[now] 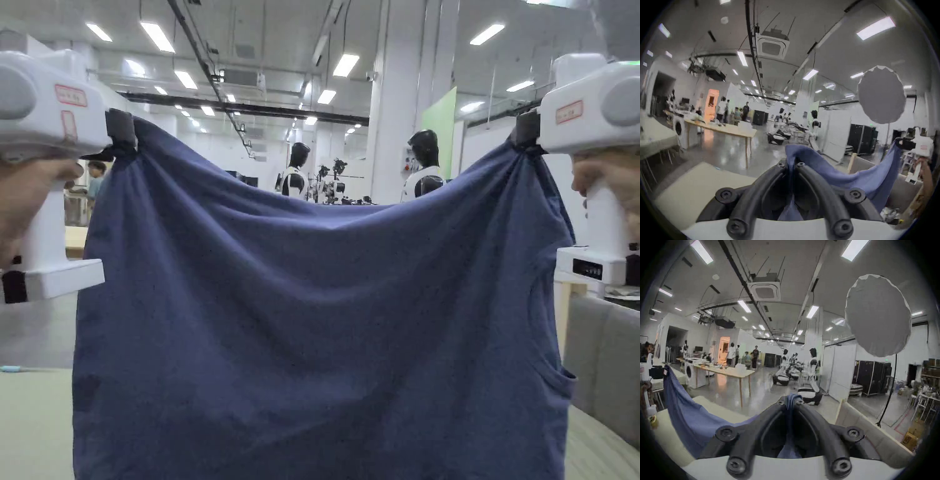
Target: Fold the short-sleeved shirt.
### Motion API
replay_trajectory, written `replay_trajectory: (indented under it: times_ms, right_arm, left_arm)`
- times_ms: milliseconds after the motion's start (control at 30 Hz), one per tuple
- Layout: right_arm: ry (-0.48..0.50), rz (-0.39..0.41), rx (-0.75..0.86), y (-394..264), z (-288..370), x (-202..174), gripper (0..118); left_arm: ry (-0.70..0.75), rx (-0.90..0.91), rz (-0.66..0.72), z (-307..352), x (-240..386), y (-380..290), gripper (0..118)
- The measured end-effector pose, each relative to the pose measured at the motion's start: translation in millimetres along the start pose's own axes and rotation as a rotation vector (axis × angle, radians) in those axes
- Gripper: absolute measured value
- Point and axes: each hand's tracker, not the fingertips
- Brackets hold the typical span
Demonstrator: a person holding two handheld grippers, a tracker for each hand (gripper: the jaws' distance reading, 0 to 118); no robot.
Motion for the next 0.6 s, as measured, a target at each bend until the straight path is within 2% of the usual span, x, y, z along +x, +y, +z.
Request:
replay_trajectory:
  times_ms: [33,133,200,467,600]
  right_arm:
    - [-0.020,-0.012,0.012,8,-9,-1,5]
    - [-0.060,-0.125,0.004,15,-35,-1,5]
    - [-0.061,-0.153,0.005,9,-47,-1,5]
    - [-0.059,-0.129,-0.049,-34,-86,-12,5]
    - [-0.038,-0.174,-0.067,-58,-100,-15,5]
  left_arm:
    - [0.032,0.004,0.007,-8,-2,8,3]
    - [0.088,-0.020,-0.015,-27,-5,16,3]
    - [0.114,-0.028,-0.013,-37,-11,13,3]
    - [0.132,-0.059,0.032,-79,-36,-26,3]
    - [0.131,-0.079,0.035,-91,-41,-54,3]
